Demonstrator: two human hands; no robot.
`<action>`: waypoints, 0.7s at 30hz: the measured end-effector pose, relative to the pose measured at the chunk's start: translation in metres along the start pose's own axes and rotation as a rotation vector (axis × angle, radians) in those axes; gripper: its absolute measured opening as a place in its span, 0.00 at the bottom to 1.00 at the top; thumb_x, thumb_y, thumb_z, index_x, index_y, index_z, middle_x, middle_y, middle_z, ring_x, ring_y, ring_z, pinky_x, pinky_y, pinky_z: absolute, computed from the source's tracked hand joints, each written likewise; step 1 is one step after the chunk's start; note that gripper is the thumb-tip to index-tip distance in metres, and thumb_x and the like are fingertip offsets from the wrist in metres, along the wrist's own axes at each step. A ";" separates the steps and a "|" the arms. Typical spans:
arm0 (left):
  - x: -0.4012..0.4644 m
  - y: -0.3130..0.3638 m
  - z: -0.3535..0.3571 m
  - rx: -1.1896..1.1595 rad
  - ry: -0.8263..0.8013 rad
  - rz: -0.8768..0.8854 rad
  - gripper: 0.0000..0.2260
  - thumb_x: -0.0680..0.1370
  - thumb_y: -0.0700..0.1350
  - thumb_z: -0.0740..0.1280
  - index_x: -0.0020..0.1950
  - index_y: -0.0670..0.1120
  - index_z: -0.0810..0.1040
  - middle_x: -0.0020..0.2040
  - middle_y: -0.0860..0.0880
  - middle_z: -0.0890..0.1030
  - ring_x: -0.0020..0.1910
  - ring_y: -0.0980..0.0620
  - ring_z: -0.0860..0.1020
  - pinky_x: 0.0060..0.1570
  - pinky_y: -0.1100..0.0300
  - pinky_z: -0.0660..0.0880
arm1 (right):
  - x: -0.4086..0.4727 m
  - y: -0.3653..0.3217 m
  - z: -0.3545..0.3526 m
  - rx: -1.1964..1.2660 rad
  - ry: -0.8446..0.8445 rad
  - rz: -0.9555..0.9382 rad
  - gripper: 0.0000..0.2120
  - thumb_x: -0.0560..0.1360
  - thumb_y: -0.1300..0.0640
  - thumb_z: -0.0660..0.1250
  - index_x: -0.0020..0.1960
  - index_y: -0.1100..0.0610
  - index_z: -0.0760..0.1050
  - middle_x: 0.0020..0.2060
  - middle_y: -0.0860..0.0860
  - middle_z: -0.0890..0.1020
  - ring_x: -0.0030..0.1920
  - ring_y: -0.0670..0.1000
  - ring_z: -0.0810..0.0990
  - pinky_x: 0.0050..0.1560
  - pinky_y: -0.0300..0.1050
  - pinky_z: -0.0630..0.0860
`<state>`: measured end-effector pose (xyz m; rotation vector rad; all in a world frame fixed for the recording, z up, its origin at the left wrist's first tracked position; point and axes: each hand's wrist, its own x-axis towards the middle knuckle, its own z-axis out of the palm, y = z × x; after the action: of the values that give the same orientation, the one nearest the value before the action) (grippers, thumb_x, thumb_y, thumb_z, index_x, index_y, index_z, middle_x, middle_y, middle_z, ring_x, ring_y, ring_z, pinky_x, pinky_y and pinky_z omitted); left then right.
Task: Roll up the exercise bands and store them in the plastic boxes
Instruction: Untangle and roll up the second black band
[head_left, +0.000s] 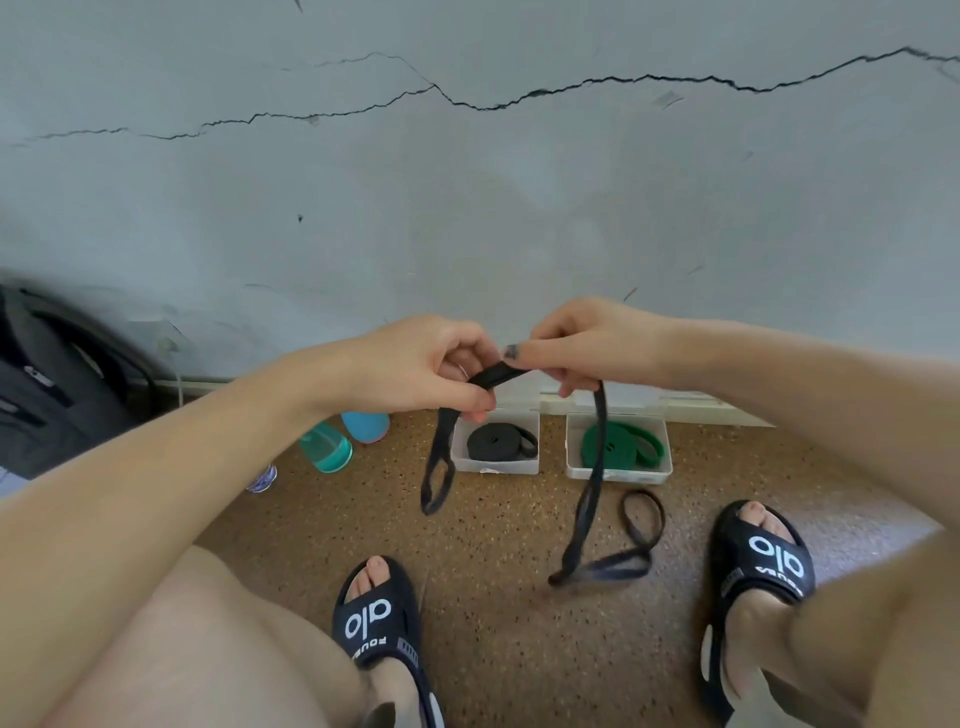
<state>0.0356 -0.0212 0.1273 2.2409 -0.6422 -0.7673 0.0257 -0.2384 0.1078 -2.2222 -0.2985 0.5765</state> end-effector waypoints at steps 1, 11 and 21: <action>0.000 -0.002 -0.001 0.026 0.004 -0.004 0.13 0.76 0.40 0.75 0.59 0.47 0.77 0.50 0.49 0.87 0.50 0.52 0.86 0.61 0.48 0.79 | 0.000 0.000 -0.003 0.018 0.007 -0.008 0.24 0.79 0.42 0.67 0.30 0.53 0.68 0.21 0.45 0.67 0.24 0.46 0.69 0.59 0.57 0.81; -0.001 -0.018 0.003 0.115 -0.027 0.003 0.01 0.83 0.41 0.64 0.53 0.45 0.75 0.41 0.49 0.84 0.41 0.54 0.84 0.47 0.60 0.80 | -0.012 0.003 -0.045 0.217 0.134 0.011 0.22 0.81 0.49 0.67 0.32 0.56 0.66 0.22 0.46 0.61 0.24 0.48 0.59 0.45 0.48 0.69; -0.007 -0.011 -0.002 -0.071 0.060 0.021 0.08 0.83 0.42 0.66 0.61 0.44 0.75 0.47 0.46 0.87 0.45 0.47 0.86 0.47 0.59 0.82 | -0.013 0.020 -0.047 0.093 0.023 0.124 0.14 0.84 0.52 0.63 0.49 0.61 0.82 0.41 0.55 0.88 0.28 0.51 0.76 0.54 0.56 0.81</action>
<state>0.0343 -0.0088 0.1230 2.1808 -0.5994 -0.6986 0.0382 -0.2867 0.1237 -2.1670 -0.1196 0.6183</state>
